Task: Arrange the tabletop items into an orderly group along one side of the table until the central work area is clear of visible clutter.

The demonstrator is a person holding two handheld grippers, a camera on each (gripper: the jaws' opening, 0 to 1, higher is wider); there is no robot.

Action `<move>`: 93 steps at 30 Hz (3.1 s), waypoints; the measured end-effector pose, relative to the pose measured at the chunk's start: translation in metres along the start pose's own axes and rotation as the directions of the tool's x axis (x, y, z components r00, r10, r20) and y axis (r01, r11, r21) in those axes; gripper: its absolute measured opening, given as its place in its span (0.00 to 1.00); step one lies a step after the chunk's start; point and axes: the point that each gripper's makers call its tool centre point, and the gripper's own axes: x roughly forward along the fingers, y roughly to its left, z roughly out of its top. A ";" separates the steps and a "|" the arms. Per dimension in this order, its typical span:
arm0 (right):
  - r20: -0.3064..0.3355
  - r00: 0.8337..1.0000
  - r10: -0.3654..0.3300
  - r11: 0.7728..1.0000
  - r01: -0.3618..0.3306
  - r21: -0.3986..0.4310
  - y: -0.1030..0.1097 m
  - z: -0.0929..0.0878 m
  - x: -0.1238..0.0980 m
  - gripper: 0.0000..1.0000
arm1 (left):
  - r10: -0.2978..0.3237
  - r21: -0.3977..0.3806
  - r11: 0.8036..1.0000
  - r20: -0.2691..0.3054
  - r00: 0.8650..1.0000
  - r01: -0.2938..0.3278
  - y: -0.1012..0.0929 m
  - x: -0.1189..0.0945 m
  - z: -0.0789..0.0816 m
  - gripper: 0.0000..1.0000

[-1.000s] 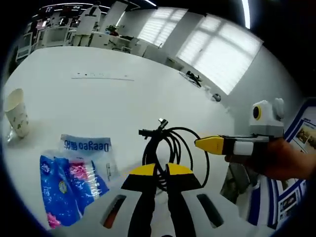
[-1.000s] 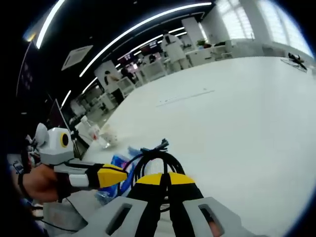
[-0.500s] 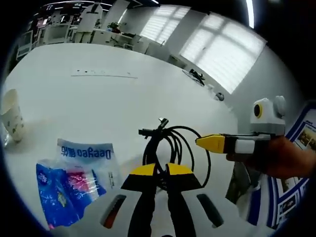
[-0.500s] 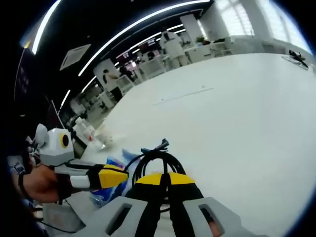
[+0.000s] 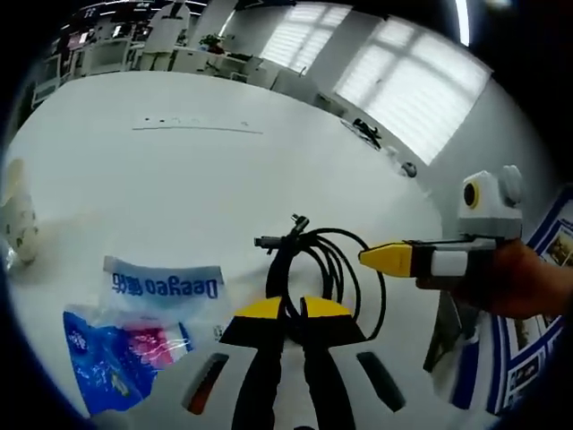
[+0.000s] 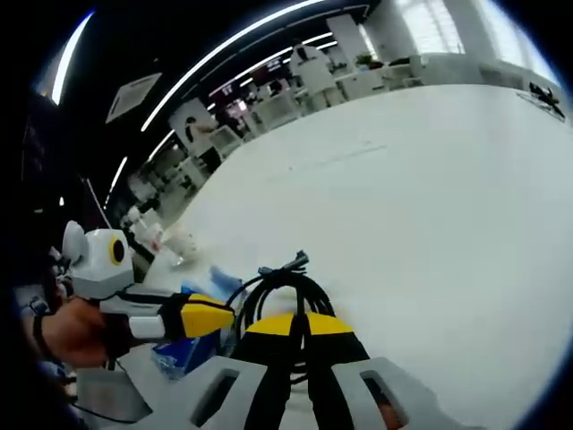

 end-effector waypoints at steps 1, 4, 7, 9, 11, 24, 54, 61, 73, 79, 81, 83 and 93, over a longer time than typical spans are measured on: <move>-0.002 1.000 0.001 1.000 -0.001 0.001 0.000 0.000 0.001 0.00 | 0.004 -0.002 1.000 0.001 1.000 -0.004 0.002 0.001 0.001 0.04; -0.007 1.000 0.003 1.000 -0.003 0.006 -0.006 0.001 0.008 0.00 | 0.008 -0.012 1.000 0.003 1.000 -0.008 0.004 0.003 0.002 0.04; -0.018 1.000 0.005 1.000 -0.004 0.007 -0.006 -0.002 0.012 0.00 | 0.015 -0.013 1.000 0.002 1.000 -0.014 0.007 0.007 0.001 0.04; -0.025 1.000 0.004 1.000 -0.003 0.010 -0.006 -0.004 0.012 0.00 | 0.020 -0.014 1.000 -0.005 1.000 -0.020 0.010 0.011 0.000 0.04; -0.036 0.999 0.000 1.000 0.001 0.015 -0.009 -0.007 0.015 0.00 | 0.022 -0.009 1.000 -0.014 1.000 -0.022 0.011 0.014 -0.003 0.04; -0.077 0.997 -0.013 1.000 0.014 0.013 -0.013 -0.018 0.018 0.01 | 0.039 0.045 0.998 -0.055 0.998 -0.036 0.011 0.014 -0.011 0.05; -0.054 0.998 -0.033 0.999 0.031 -0.033 -0.010 -0.007 0.002 0.09 | 0.043 0.066 0.997 0.001 0.999 -0.043 0.006 -0.010 0.012 0.15; -0.046 0.998 -0.032 0.998 0.030 -0.046 -0.003 -0.011 -0.006 0.08 | 0.051 0.061 0.997 0.017 0.999 -0.052 0.004 -0.018 0.013 0.15; -0.029 0.999 -0.025 0.998 0.023 -0.052 0.001 -0.010 -0.016 0.08 | 0.060 0.058 0.996 0.028 0.998 -0.062 -0.001 -0.033 0.006 0.15; -0.028 1.000 0.003 0.997 -0.005 -0.075 0.006 -0.011 -0.017 0.11 | 0.102 0.032 0.994 0.053 0.993 -0.104 0.008 -0.051 0.001 0.17; -0.030 0.999 0.025 0.997 -0.027 -0.077 0.010 -0.011 -0.016 0.12 | 0.121 0.010 0.992 0.062 0.991 -0.122 0.013 -0.056 -0.002 0.18; -0.023 0.998 0.065 0.996 -0.066 -0.065 0.020 -0.009 -0.015 0.17 | 0.162 -0.013 0.987 0.070 0.984 -0.161 0.020 -0.063 -0.006 0.19; -0.039 0.992 0.118 0.984 -0.122 -0.131 0.049 -0.007 -0.009 0.21 | 0.330 -0.165 0.936 0.114 0.937 -0.310 0.049 -0.103 -0.025 0.23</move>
